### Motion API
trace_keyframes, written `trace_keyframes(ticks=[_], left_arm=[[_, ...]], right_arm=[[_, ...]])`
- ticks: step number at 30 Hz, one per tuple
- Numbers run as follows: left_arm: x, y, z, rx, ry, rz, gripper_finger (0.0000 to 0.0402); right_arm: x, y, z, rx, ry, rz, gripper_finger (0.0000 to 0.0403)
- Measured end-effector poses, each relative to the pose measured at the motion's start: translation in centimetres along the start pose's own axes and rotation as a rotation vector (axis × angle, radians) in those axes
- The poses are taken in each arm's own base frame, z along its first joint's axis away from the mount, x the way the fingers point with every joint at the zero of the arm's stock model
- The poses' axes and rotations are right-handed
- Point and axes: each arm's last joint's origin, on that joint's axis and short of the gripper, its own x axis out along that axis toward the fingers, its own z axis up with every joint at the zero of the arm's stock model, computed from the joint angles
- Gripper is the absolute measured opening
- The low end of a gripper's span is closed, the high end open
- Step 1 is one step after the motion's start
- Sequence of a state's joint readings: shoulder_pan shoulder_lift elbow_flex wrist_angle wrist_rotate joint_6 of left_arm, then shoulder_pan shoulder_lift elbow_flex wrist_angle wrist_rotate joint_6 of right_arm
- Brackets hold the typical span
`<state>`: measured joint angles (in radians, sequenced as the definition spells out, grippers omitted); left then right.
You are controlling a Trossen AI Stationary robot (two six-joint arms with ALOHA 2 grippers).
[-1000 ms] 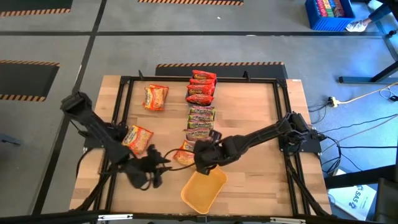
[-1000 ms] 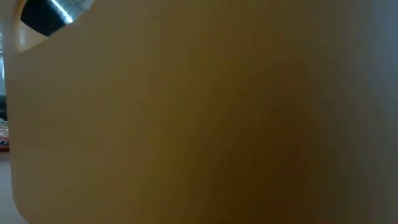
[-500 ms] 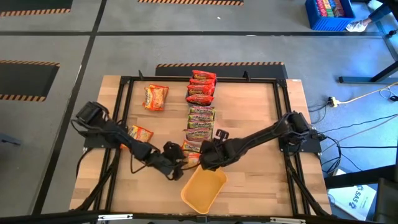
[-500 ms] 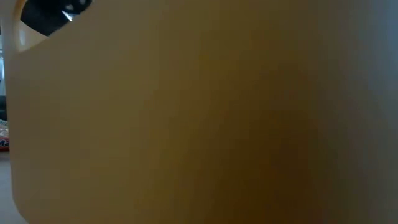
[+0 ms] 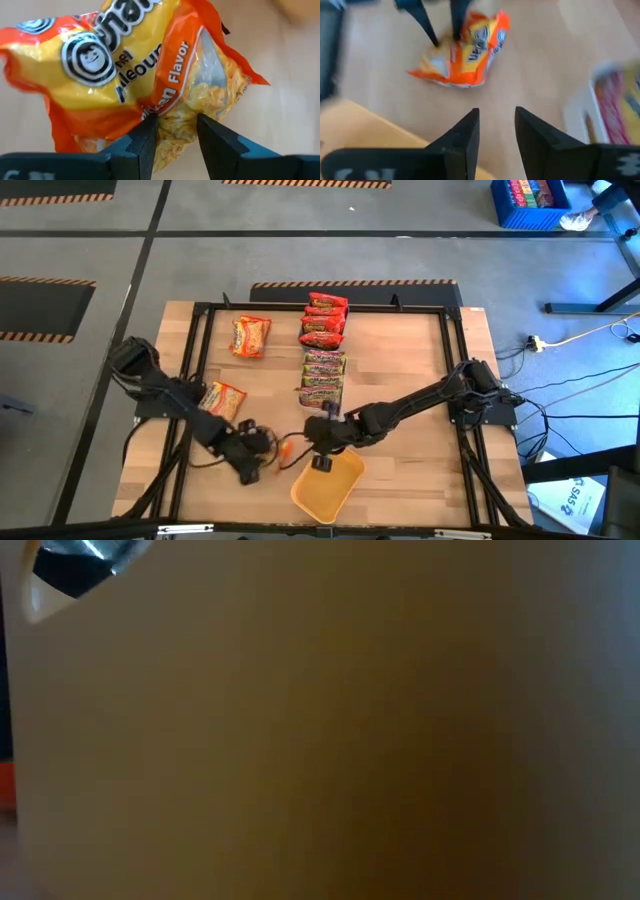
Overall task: Sort Maruchan noodles
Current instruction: Put the orange noodle pack into the yellow bin
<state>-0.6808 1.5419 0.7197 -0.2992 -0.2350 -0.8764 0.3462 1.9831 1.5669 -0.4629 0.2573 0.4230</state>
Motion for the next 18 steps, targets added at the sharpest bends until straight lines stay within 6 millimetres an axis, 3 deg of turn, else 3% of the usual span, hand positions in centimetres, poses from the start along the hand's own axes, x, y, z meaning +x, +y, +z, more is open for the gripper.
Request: trace_keyframes(ticks=[5, 10, 13, 18], left_arm=[[-1.3, -1.5, -3.1, 0.109, 0.059, -0.002, 0.0135], [-2.6, -2.2, -4.1, 0.082, 0.023, -0.028, 0.0135], [-3.7, -2.7, -4.6, 0.071, -0.032, -0.049, 0.0135], [-4.9, -3.4, -5.8, 0.054, -0.101, -0.074, 0.0135]], right_arm=[[-0.2, 0.8, 2.0, 0.062, -0.199, 0.096, 0.0106], [0.4, 1.1, 3.3, 0.134, -0.312, 0.209, 0.0124], [1.9, 0.8, 3.3, 0.201, -0.300, 0.274, 0.0172], [4.3, 0.7, 3.5, 0.331, -0.268, 0.297, 0.0284]])
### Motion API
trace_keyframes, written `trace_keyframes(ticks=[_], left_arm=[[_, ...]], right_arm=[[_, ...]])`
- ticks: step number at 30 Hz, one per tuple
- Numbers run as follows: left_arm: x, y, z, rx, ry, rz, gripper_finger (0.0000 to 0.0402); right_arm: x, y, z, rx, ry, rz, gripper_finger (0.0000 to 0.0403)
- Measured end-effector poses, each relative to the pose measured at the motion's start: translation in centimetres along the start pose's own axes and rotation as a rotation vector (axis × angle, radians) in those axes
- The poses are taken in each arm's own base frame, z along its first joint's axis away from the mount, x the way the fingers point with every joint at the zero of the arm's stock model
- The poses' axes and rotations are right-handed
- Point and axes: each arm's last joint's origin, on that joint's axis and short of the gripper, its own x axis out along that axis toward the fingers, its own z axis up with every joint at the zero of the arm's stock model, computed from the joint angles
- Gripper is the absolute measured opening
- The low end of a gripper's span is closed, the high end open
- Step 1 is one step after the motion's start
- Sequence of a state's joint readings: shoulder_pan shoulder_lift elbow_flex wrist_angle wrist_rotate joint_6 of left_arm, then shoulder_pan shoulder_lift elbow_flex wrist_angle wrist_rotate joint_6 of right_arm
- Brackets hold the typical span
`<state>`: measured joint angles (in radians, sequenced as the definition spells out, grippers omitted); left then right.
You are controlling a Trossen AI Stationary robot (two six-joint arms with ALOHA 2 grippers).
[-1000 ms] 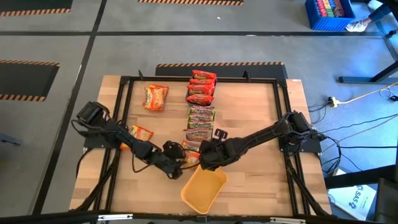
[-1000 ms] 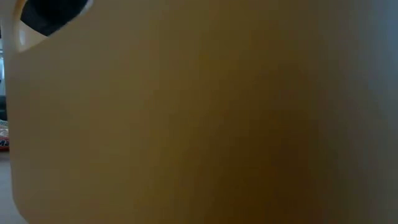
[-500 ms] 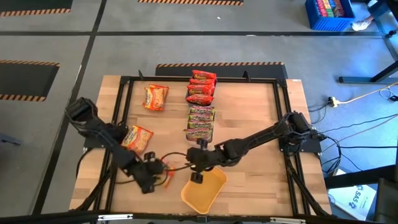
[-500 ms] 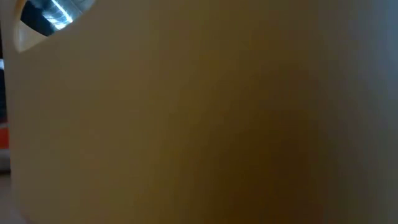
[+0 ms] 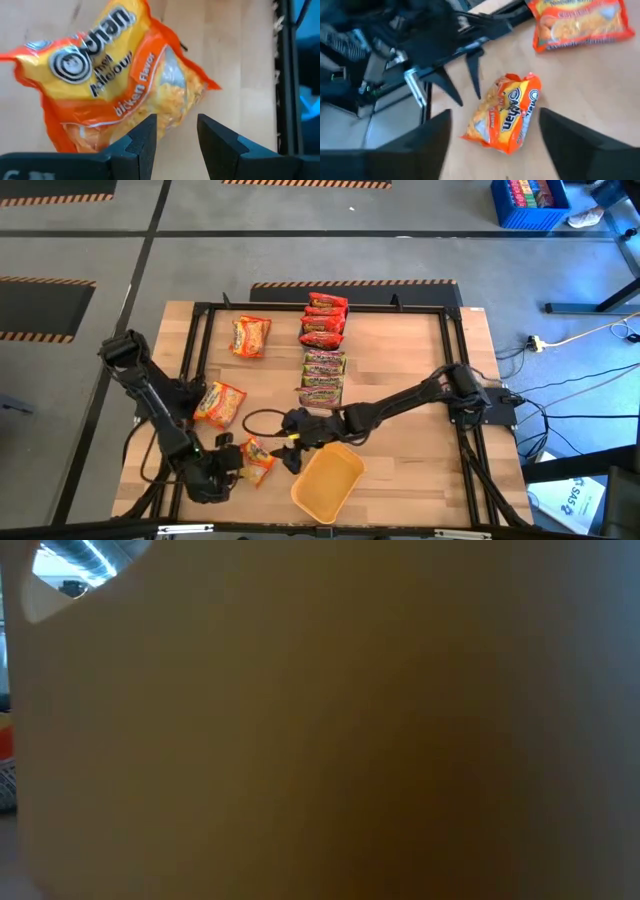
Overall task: Sort Maruchan noodles
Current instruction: Put the orange noodle pack into the yellow bin
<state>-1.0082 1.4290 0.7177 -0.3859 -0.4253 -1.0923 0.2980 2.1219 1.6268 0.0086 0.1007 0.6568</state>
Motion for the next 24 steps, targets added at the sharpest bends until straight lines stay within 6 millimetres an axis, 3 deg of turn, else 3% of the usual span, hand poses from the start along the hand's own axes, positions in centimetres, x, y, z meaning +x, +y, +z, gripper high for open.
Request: trace_keyframes(ticks=[4, 7, 14, 24], left_arm=[[-0.5, -0.7, -1.2, -0.021, -0.045, -0.005, 0.0135], [-0.5, -1.1, -2.0, -0.035, -0.100, 0.010, 0.0135], [1.6, -1.9, -3.4, -0.019, -0.152, 0.036, 0.0135], [5.1, -1.7, -3.7, -0.042, -0.199, 0.113, 0.0135]], right_arm=[[2.1, -0.9, 0.1, 0.104, 0.023, 0.008, 0.0363], [3.7, -1.7, 0.0, 0.166, 0.051, 0.032, 0.0393], [6.6, -3.8, -1.4, 0.248, 0.114, 0.011, 0.0374], [8.0, -5.0, -3.4, 0.289, 0.146, -0.036, 0.0354]])
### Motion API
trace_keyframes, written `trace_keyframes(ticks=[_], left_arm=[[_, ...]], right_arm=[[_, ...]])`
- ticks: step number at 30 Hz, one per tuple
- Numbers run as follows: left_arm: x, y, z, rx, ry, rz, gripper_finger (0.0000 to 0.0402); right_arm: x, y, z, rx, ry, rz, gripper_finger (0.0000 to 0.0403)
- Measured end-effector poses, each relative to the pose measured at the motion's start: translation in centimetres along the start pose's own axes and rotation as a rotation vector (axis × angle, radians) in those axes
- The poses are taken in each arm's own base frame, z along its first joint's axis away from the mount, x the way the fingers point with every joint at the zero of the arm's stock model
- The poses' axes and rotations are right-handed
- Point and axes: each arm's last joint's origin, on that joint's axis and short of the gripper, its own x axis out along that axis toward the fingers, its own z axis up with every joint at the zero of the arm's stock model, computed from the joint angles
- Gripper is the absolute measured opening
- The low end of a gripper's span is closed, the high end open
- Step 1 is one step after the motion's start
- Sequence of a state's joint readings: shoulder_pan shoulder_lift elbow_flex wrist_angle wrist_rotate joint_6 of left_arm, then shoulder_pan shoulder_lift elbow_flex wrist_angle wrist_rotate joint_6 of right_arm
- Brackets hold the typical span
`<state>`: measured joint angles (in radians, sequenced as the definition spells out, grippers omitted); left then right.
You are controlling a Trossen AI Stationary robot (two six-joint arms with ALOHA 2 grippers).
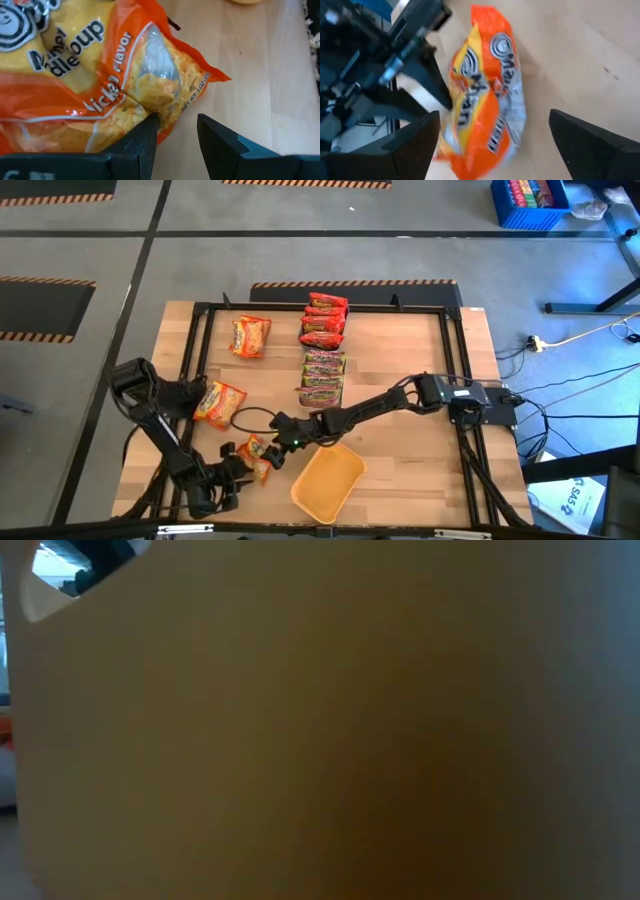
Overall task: Sort Maruchan noodles
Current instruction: Put the orange noodle pack into the yellow bin
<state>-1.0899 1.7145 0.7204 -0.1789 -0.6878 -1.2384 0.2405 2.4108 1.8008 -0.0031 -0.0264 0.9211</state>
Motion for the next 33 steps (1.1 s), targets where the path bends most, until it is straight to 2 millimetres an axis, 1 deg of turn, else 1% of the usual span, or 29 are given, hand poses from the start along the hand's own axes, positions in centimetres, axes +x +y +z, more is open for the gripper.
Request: trace_keyframes(ticks=[13, 16, 20, 24, 29, 33], left_arm=[[1.4, 0.4, 1.6, -0.050, -0.078, 0.044, 0.0135], [1.6, 0.4, 1.9, -0.033, -0.100, 0.043, 0.0135], [1.8, 0.4, 2.3, -0.024, -0.106, 0.044, 0.0135], [1.8, 0.4, 2.2, -0.019, -0.105, 0.042, 0.0135], [1.5, 0.2, 1.9, -0.007, -0.068, 0.018, 0.0135], [1.1, 0.1, 1.7, -0.004, -0.002, -0.021, 0.0135]], right_arm=[[1.0, -0.9, -0.8, 0.021, 0.033, 0.002, 0.0353], [1.2, -0.9, -0.8, 0.020, 0.022, 0.018, 0.0340], [1.6, -1.0, -0.9, 0.016, 0.010, 0.038, 0.0291], [1.8, -1.2, -1.0, 0.007, 0.020, 0.038, 0.0218], [1.7, -1.0, -0.9, -0.055, 0.003, 0.059, 0.0128], [1.7, -0.8, -0.8, -0.123, -0.012, 0.081, 0.0075]])
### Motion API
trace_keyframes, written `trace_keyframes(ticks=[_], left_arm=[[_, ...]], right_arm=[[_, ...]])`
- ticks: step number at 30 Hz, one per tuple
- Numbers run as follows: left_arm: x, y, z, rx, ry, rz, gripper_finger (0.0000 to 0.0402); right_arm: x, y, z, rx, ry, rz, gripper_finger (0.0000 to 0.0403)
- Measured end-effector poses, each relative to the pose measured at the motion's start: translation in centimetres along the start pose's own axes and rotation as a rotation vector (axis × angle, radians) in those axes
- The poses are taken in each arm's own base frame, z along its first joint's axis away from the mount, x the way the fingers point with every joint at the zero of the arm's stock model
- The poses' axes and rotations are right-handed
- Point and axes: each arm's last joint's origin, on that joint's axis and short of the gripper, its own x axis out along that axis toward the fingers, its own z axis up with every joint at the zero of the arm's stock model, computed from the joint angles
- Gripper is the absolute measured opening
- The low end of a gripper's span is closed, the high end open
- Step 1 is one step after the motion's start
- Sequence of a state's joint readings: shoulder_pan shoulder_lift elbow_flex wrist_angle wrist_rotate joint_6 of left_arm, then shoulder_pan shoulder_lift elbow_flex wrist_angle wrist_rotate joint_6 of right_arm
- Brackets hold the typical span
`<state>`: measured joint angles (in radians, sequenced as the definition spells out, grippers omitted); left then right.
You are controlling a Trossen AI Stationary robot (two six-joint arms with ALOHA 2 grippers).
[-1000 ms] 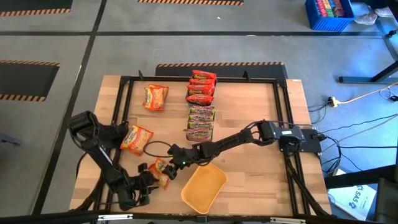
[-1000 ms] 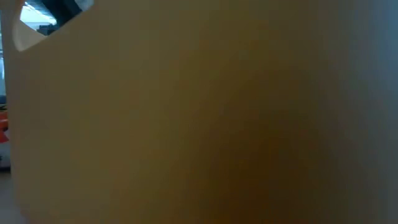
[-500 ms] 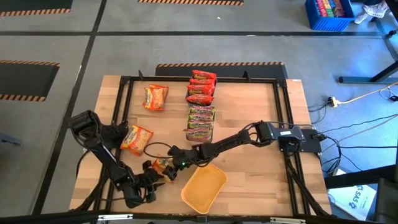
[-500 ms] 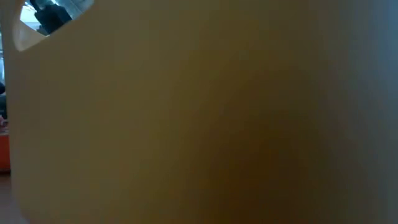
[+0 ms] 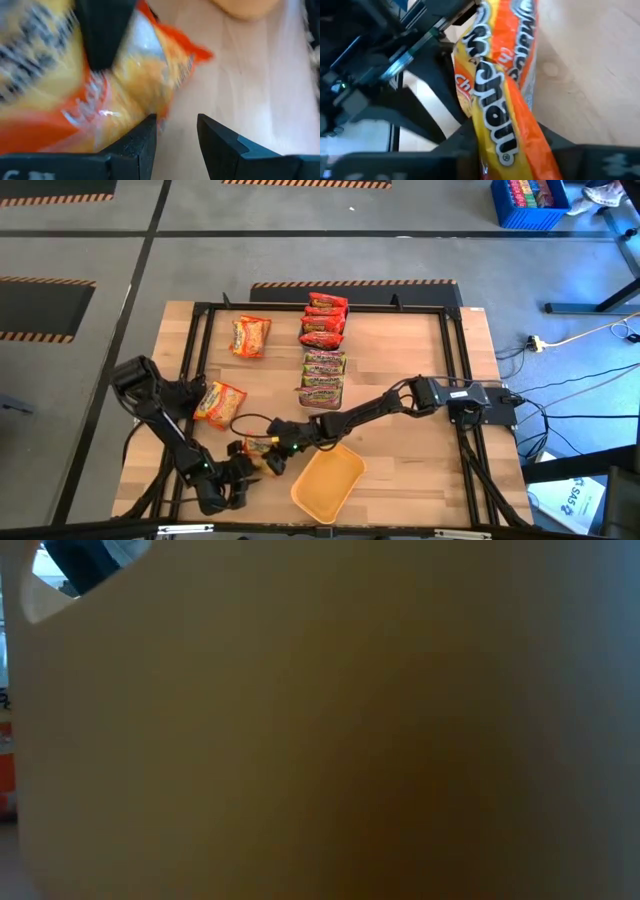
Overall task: Sort Maruchan noodles
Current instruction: Put the orange noodle pack into the yellow bin
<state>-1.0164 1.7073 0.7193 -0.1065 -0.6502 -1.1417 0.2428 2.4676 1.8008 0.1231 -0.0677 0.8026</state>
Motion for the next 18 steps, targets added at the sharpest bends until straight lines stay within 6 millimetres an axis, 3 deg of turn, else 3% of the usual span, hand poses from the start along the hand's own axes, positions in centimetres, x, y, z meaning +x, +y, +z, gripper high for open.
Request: trace_keyframes(ticks=[10, 18], left_arm=[[-3.7, 0.2, 1.5, -0.001, 0.074, -0.092, 0.0135], [-6.7, 0.3, 2.6, -0.017, 0.023, -0.159, 0.0135]], right_arm=[[-0.2, 0.4, 0.4, -0.127, -0.017, 0.019, 0.0018], [-3.0, 3.1, 2.3, -0.285, -0.057, -0.001, 0.0006]])
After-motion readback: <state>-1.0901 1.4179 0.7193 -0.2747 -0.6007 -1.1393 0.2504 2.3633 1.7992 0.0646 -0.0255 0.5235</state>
